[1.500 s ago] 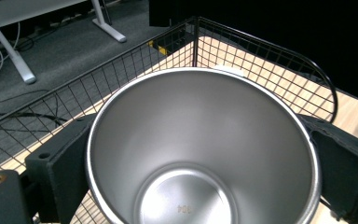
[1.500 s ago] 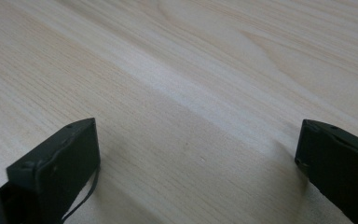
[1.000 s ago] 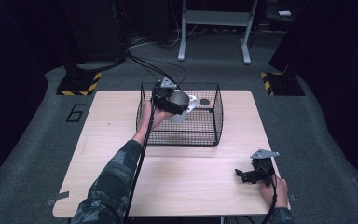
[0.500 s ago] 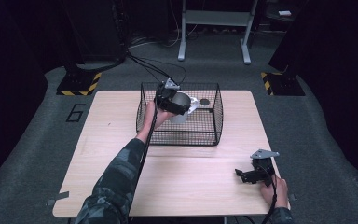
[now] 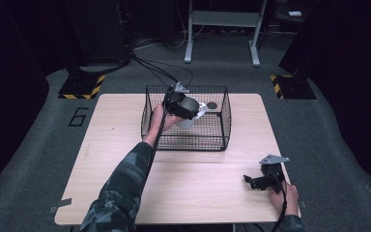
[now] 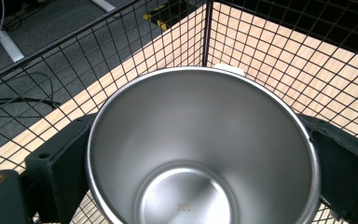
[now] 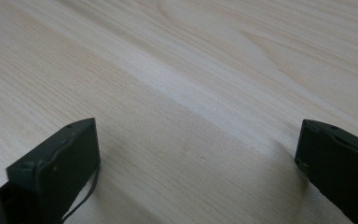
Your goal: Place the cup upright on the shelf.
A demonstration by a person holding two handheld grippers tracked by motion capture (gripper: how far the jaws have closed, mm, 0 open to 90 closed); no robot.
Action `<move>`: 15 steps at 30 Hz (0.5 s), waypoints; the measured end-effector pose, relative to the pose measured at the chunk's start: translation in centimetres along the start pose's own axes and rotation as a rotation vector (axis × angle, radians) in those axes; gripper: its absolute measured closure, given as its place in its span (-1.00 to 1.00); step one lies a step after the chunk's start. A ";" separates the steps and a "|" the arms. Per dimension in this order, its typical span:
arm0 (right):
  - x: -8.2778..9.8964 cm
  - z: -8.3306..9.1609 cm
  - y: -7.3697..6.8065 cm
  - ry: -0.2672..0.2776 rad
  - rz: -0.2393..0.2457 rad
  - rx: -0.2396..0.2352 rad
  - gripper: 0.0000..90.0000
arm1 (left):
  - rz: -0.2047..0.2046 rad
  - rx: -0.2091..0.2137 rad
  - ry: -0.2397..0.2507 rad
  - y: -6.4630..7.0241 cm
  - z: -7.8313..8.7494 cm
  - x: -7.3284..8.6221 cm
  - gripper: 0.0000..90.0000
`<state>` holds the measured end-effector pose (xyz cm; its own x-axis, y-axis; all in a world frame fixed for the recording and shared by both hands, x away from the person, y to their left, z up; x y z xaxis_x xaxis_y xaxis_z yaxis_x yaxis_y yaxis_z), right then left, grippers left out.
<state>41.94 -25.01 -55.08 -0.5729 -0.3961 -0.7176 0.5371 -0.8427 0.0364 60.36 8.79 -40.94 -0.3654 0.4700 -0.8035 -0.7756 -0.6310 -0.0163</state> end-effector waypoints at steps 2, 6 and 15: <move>0.0 0.0 0.0 0.001 0.003 0.000 -1.00 | -0.004 0.000 -0.004 -0.1 -0.1 0.0 -0.86; 0.0 0.0 0.0 0.000 0.003 0.000 -1.00 | -0.005 0.002 -0.011 -0.2 -0.3 0.1 -0.86; 0.0 0.0 0.0 0.000 0.002 -0.001 -1.00 | 0.003 0.005 -0.028 -0.7 -1.0 0.6 -0.86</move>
<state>41.97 -25.01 -55.07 -0.5717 -0.3977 -0.7177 0.5386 -0.8417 0.0374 61.25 8.87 -42.01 -0.3819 0.4855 -0.7864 -0.7771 -0.6293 -0.0112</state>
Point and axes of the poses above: each handheld gripper's, and its own axes: z roughly backward along the jaws, x roughly out of its underside, y roughly to its right, the point moved 3 cm from there along -z, roughly forward along the jaws, and after that the axes turned 3 degrees about x, right-handed, at the moved point
